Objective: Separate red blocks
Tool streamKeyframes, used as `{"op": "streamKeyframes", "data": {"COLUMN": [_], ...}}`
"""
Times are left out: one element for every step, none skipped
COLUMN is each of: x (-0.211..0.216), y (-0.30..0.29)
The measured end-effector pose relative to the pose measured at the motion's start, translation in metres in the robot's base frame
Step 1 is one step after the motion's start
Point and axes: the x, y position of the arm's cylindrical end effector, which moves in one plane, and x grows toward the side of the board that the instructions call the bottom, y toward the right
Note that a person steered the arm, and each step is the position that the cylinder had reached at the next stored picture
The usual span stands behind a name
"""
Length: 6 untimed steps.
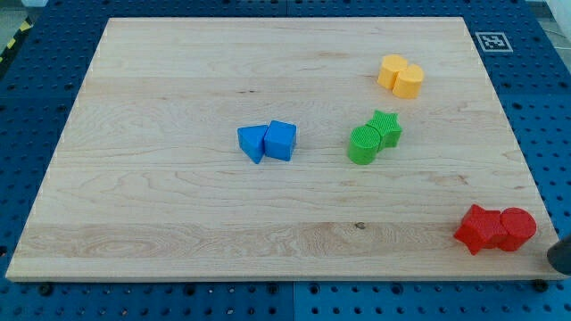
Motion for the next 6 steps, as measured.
{"op": "streamKeyframes", "data": {"x": [-0.002,-0.001,-0.001,-0.001,-0.002,-0.005], "y": [-0.012,-0.032,-0.033,-0.040,-0.049,-0.055]}}
